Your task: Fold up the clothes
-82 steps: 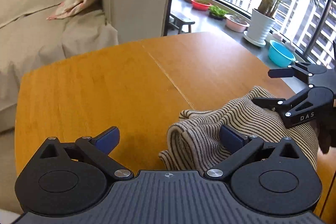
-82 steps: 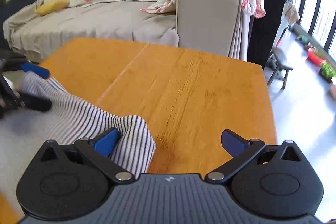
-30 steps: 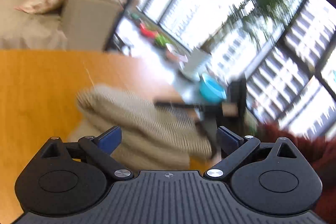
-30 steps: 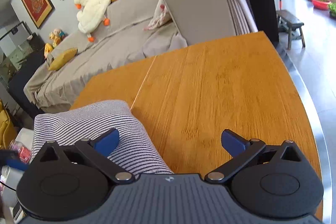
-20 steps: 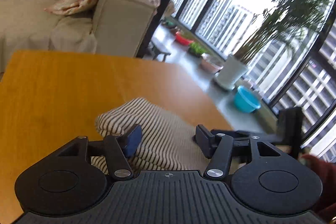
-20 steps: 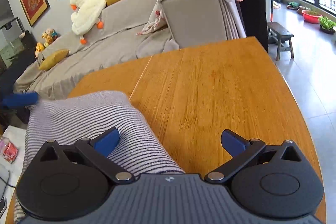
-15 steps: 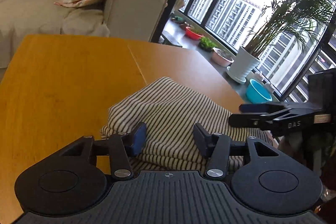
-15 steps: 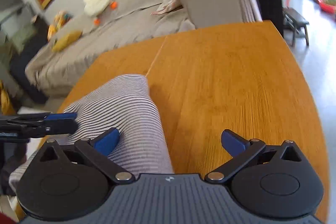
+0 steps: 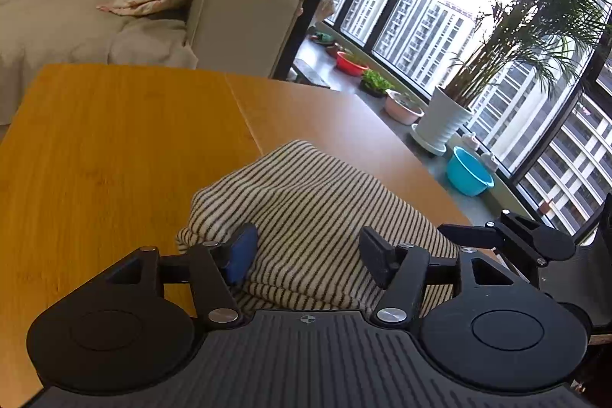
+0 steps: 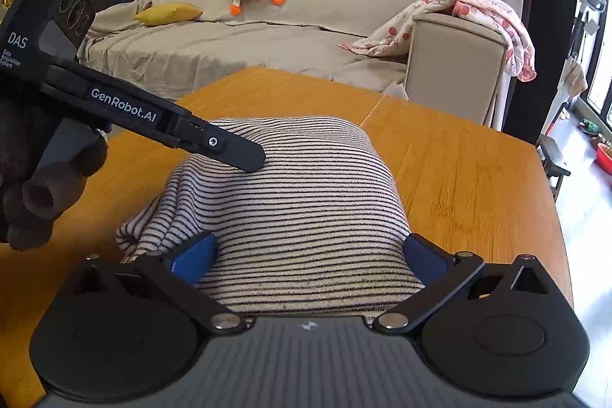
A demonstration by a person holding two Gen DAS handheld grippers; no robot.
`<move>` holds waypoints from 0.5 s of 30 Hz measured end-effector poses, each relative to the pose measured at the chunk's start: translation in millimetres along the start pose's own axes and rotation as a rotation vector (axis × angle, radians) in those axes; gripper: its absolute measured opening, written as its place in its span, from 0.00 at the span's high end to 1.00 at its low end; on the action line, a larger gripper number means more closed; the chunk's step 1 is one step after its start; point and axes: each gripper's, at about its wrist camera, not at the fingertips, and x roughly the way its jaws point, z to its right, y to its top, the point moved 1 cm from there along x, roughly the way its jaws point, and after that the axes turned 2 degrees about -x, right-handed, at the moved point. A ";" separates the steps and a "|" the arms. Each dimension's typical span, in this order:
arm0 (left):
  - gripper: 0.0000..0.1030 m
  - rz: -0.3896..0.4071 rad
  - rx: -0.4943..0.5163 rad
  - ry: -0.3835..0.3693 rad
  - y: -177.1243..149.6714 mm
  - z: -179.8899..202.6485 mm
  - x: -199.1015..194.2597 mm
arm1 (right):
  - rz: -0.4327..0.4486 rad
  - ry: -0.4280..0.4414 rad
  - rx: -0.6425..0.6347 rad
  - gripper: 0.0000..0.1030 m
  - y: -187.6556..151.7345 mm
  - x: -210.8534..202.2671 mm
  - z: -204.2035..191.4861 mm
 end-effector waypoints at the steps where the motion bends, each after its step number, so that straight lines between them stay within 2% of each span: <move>1: 0.29 0.001 0.007 0.004 -0.5 1.9 -0.2 | 0.003 -0.002 0.000 0.00 0.2 -0.8 -1.1; 11: 0.25 -0.006 0.031 0.022 3.3 6.1 1.2 | 0.023 -0.009 0.004 0.00 -6.0 -1.5 -1.6; 13: 0.25 0.022 0.005 0.027 8.0 -2.0 -14.6 | 0.027 -0.010 0.005 0.00 -7.4 -1.4 -1.3; 15: 0.15 0.083 -0.055 0.030 13.5 -16.6 -39.0 | 0.031 -0.011 0.006 0.00 -8.8 -1.4 -1.1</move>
